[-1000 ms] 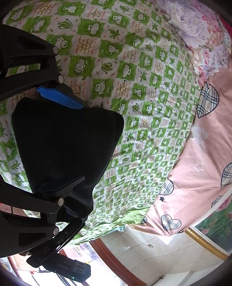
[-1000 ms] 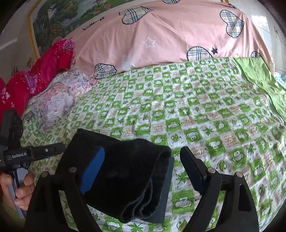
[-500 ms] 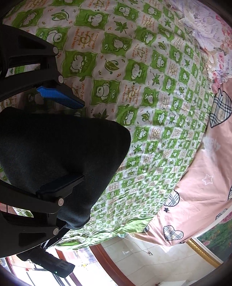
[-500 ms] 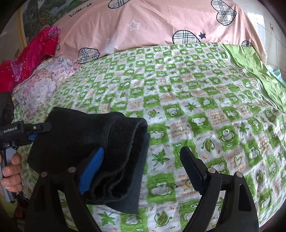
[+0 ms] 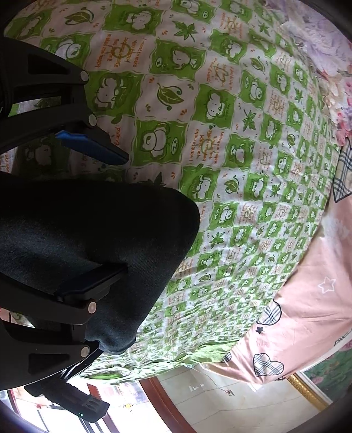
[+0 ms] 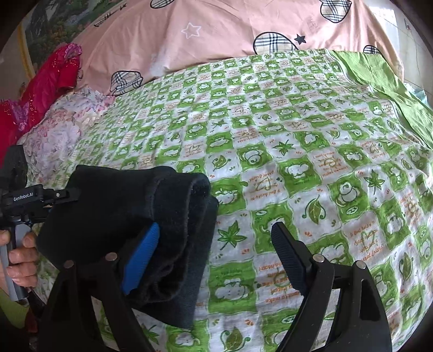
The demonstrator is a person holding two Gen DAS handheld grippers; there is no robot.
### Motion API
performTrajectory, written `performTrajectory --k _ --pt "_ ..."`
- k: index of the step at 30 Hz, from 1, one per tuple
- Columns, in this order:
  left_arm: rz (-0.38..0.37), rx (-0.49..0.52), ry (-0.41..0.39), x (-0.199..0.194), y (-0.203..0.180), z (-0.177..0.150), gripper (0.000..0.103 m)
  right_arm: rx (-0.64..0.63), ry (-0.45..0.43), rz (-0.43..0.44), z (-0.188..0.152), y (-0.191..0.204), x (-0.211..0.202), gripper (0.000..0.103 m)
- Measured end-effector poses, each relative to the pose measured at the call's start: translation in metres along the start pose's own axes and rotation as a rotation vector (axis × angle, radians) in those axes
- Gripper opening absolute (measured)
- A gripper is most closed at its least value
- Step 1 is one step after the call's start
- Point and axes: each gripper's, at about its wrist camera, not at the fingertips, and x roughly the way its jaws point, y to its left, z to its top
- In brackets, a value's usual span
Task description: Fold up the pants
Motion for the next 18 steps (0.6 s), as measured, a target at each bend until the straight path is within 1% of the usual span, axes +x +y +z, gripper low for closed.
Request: performTrajectory --k 4,9,12,14,15,18 --pt "-0.009 0.001 -0.007 -0.012 -0.001 -0.003 0.074 0.063 0.022 0.091 0.001 -0.001 -0.002 0.081" --pt "-0.033 0.001 -0.002 -0.025 0.003 -0.012 0.074 0.155 0.073 0.218 -0.004 -0.004 0.006 0.08" --pt "-0.056 0.002 0.016 -0.026 0.005 -0.017 0.074 0.164 0.105 0.24 -0.01 -0.003 0.015 0.074" --pt "-0.041 0.017 0.027 -0.021 0.005 -0.021 0.074 0.177 0.119 0.258 -0.013 -0.005 0.019 0.073" --pt "-0.039 0.021 0.031 -0.019 0.005 -0.022 0.074 0.184 0.124 0.27 -0.014 -0.006 0.021 0.07" --pt "-0.046 0.015 0.044 -0.012 0.008 -0.024 0.074 0.2 0.137 0.311 -0.015 -0.012 0.022 0.065"
